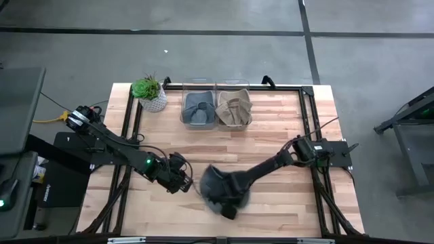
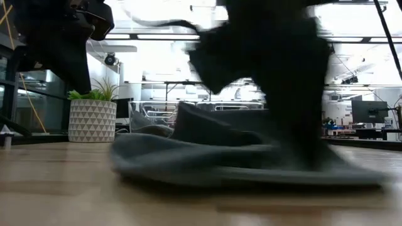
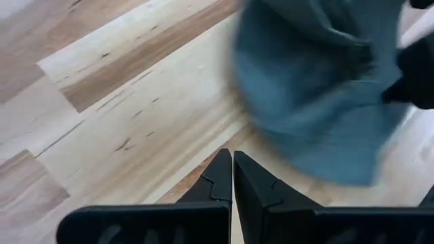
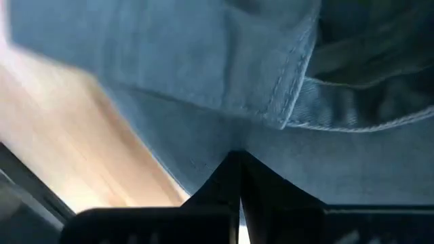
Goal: Pick & Place hat
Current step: Put the gray cap into the left transparent bin
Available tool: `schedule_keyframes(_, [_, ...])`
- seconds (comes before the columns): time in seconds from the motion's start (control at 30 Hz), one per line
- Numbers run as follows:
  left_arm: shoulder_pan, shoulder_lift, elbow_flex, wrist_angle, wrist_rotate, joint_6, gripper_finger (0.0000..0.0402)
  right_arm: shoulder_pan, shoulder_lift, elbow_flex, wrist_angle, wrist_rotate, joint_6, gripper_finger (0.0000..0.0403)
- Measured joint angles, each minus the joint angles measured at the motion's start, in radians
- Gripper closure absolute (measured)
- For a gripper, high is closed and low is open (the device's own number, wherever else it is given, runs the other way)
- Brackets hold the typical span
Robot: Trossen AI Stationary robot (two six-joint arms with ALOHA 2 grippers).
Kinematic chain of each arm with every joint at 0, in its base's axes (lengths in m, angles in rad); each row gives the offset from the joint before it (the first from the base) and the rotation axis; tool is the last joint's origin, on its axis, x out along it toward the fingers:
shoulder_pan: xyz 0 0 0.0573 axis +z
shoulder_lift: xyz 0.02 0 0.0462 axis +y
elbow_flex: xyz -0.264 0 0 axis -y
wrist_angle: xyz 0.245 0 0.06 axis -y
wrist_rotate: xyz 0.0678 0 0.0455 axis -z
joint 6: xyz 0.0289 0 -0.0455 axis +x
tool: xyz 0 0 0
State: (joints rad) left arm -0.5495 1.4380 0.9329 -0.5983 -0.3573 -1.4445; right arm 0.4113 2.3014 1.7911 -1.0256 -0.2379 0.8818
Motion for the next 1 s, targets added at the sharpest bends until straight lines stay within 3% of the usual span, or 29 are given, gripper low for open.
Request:
schedule_keyframes(0.17, [0.000,0.000,0.000,0.011,0.007,0.000,0.0402,0.037,0.006,-0.004,-0.265,0.006,-0.247,0.0403])
schedule_keyframes(0.27, [0.000,0.000,0.000,0.032,0.013,0.009,0.0402,0.049,0.011,-0.010,-0.368,0.116,-0.414,0.0403])
schedule_keyframes(0.53, [0.000,0.000,0.000,0.085,0.035,0.032,0.0402,0.054,0.010,-0.009,-0.340,0.340,-0.800,0.0403])
schedule_keyframes(0.7, [0.000,0.000,0.000,0.084,0.061,0.026,0.0402,0.035,0.008,-0.007,-0.338,0.385,-0.838,0.0403])
schedule_keyframes(1.0, [0.000,0.000,0.000,0.084,0.061,0.023,0.0402,0.026,-0.061,-0.008,-0.360,0.396,-0.768,0.0403])
